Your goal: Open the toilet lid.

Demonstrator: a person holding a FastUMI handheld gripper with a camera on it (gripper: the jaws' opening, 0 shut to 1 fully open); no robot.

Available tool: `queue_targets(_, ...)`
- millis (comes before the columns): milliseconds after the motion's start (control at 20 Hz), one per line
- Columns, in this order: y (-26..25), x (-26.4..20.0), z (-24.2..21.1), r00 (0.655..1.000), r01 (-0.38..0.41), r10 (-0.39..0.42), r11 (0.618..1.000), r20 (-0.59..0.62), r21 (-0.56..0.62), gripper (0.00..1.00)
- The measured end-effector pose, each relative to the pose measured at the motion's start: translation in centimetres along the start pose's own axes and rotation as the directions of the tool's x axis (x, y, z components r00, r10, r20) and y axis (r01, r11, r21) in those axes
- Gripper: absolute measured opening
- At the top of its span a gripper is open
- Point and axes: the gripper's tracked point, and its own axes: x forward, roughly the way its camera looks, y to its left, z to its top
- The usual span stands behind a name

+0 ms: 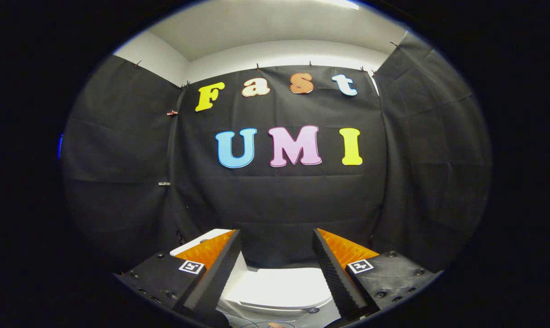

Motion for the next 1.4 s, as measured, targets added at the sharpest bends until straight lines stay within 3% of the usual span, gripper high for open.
queue_targets(350,-4.7,1.6,-4.6,0.990,0.106,-0.095,0.988,-0.100,0.111,0.97)
queue_targets(750,-11.9,3.4,-13.0,0.945,0.237,-0.170,0.945,-0.280,0.225,0.98)
queue_targets(1100,-16.3,4.8,-21.3,0.886,0.337,-0.164,0.871,-0.433,0.358,0.97)
queue_targets(1400,-18.3,5.8,-28.5,0.833,0.390,-0.108,0.810,-0.542,0.438,0.97)
